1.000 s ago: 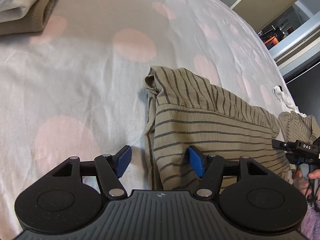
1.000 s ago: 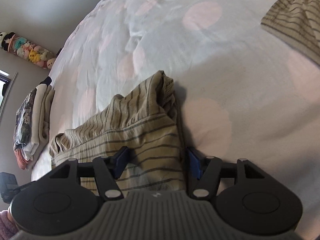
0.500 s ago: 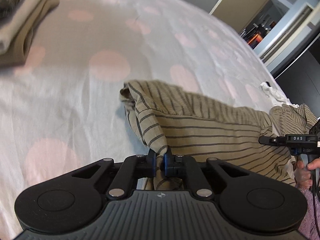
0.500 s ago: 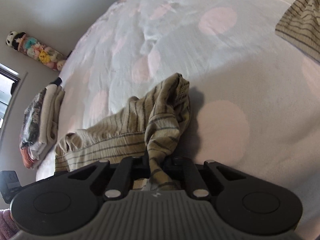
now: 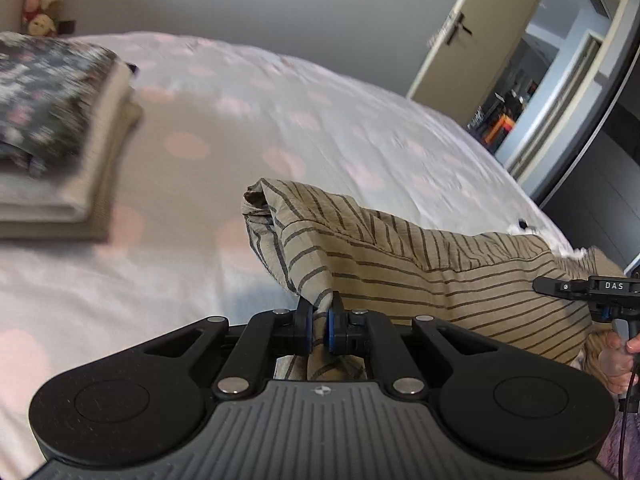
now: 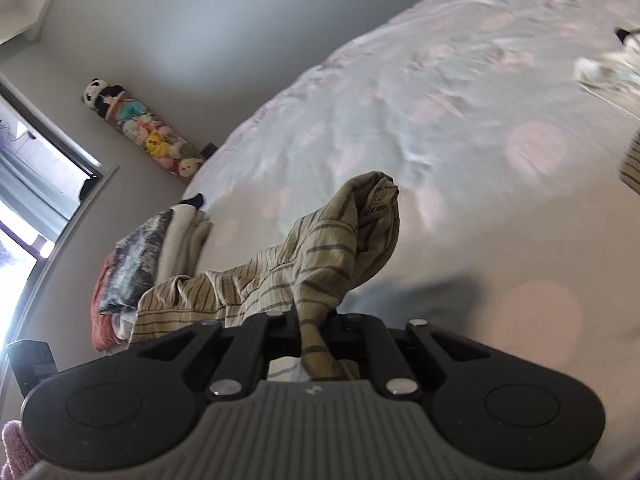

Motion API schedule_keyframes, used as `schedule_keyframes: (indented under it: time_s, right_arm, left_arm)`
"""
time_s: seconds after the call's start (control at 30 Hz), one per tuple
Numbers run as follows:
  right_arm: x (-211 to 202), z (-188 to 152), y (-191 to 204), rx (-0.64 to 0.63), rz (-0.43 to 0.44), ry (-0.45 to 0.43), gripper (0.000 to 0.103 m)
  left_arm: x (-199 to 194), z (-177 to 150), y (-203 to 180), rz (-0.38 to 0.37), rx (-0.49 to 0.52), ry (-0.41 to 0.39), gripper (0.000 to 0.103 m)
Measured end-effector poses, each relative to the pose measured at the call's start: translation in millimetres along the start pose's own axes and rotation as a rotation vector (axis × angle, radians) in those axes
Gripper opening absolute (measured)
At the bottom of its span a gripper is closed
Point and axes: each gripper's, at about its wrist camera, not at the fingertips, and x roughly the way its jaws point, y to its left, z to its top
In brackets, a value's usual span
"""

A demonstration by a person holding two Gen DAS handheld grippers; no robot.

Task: Fold clothes
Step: 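Carry the folded shirt with both grippers onto the stack of folded clothes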

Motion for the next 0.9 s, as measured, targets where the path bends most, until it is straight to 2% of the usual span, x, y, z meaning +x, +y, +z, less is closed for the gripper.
schedule_keyframes:
  time_s: [0.17,0.33,0.53,0.63,0.9]
  right_arm:
    - [27.8,6.2,74.2,-0.058,0.075,0.022,0.008]
    - [79.3,-5.4,156.9,-0.081,0.184,0.084,0.008]
    - [152.1,-48.0,256.1,-0.138,0.279,0.187,0.008]
    - [188.8,-73.1,295.7,-0.157,0.308,0.238,0.008]
    - [277.4,-138.5,359.8,-0.167,0.312,0.373,0.008]
  left_arm:
    - [-57.7,25.0,42.7,0.075,0.008,-0.053,0.005]
    - [-124.2,50.1,94.4,0.205,0.019,-0.089,0.005]
    - [-191.5,57.6,160.7,0.376,0.006,-0.089,0.005]
    - [-216.5,52.6,196.5,0.434,-0.017,-0.080,0.005]
    - [-241.1,30.4,280.0,0.541,-0.079,-0.015,0.005]
